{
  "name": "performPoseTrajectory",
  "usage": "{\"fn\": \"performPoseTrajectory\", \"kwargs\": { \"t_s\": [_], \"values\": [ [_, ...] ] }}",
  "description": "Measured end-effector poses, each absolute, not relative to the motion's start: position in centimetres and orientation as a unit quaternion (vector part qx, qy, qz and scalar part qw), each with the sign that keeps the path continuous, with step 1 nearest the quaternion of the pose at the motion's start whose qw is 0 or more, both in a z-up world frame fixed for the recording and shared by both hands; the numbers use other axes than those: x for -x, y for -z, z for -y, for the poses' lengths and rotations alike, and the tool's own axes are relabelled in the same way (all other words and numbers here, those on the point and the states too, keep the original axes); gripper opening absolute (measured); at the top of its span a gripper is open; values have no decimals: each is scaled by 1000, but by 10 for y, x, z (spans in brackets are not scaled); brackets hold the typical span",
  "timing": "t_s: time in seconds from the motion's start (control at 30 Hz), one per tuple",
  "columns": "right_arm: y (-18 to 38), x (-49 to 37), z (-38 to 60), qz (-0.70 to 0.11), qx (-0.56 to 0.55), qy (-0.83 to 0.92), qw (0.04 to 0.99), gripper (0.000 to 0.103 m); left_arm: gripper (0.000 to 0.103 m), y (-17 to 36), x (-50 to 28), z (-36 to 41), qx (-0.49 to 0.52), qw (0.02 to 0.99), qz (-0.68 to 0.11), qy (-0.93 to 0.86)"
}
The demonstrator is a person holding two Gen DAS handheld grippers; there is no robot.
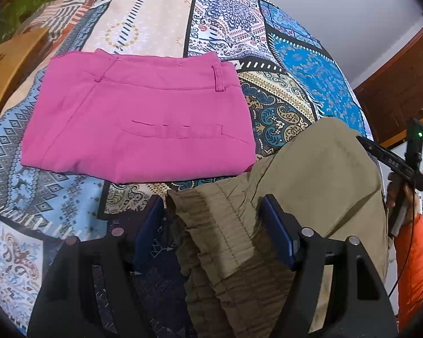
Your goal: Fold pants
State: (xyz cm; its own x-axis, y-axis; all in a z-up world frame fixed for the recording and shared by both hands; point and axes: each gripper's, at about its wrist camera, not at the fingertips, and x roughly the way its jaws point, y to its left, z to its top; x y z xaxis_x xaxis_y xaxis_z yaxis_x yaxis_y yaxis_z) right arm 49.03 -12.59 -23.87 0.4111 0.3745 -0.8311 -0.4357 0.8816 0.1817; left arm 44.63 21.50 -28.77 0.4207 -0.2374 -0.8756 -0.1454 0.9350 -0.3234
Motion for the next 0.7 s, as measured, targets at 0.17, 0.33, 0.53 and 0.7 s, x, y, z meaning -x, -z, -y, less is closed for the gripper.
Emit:
{"fn": "performPoseTrajectory", "kwargs": {
  "t_s": [0.17,0.33,0.53,0.7],
  "values": [
    [240,-485,111,-480,65,-254,837,19,63,287,-446,-211,168,828,-535,27],
    [233,-475,111,-462,88,-244,848,11,53,270,-442,-196,99,849,-519,0],
    [194,-466,117,-413,85,-219,880,10,50,240,-433,-173,-8,882,-469,-43],
    [144,-453,126,-378,78,-214,897,10,49,201,-427,-175,7,896,-442,-46]
  ]
}}
